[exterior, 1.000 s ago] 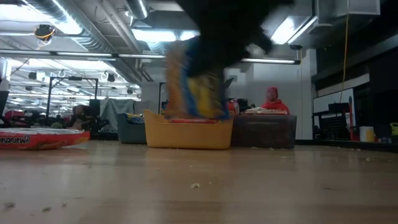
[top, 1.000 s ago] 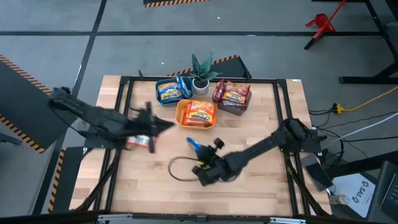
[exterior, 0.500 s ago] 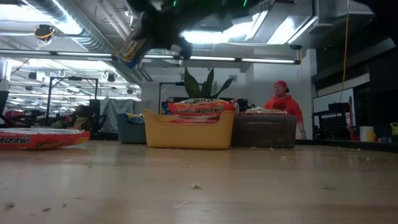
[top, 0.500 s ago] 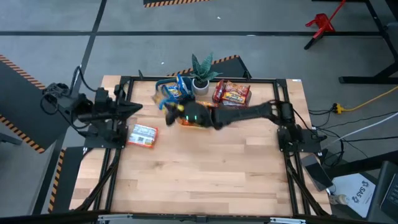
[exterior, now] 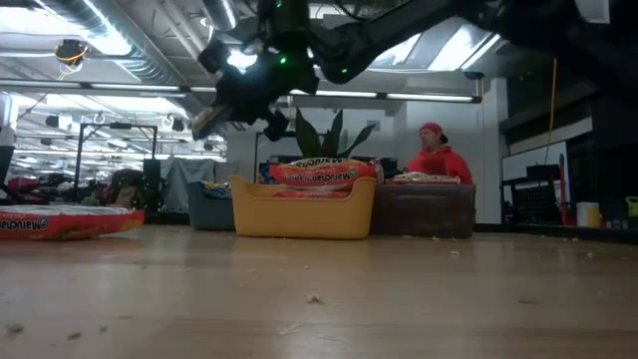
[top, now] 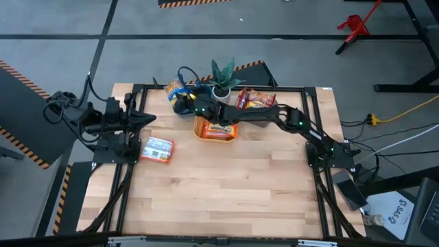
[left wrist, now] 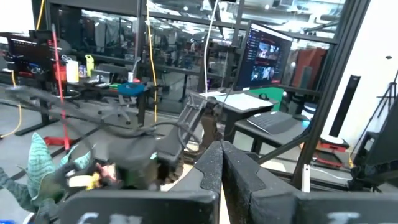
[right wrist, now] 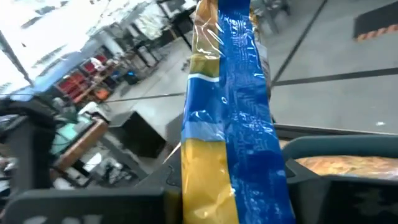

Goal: Sort Maruchan noodles
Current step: Put the blue noodle pack into the blue bin

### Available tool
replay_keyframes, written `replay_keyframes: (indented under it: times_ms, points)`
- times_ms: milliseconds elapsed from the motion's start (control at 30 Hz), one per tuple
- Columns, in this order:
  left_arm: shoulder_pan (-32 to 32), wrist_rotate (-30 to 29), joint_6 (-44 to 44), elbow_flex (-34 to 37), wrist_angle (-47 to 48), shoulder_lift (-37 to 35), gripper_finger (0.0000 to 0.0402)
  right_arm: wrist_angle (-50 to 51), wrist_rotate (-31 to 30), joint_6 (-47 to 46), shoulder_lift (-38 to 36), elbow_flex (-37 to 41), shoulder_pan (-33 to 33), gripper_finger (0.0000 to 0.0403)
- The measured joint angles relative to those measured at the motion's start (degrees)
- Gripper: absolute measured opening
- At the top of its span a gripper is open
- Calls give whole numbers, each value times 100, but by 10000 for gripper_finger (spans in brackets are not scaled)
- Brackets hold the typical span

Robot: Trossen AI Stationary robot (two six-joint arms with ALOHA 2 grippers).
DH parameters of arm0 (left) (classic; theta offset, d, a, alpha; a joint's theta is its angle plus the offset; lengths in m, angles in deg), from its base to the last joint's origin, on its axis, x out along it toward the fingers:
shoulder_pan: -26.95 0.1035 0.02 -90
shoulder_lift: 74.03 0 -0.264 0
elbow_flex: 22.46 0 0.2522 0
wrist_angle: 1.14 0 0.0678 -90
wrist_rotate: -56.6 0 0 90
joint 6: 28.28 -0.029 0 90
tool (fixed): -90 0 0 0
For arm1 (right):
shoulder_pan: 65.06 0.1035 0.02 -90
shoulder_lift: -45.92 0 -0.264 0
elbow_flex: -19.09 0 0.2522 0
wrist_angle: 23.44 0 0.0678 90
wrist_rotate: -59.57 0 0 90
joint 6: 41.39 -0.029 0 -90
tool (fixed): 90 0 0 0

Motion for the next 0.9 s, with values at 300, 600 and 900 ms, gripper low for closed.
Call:
replay_keyframes:
  times_ms: [300, 600, 900]
  points:
    - [-1, 1, 7, 0, -7, 0, 0, 942, -259, -62, 284, -660, -197, 86]
    - [-1, -2, 7, 0, -7, 2, 0, 1160, -115, -600, 502, -650, -297, 86]
    - [-2, -2, 24, 0, 85, 2, 0, 1077, 111, -814, 690, -647, -318, 86]
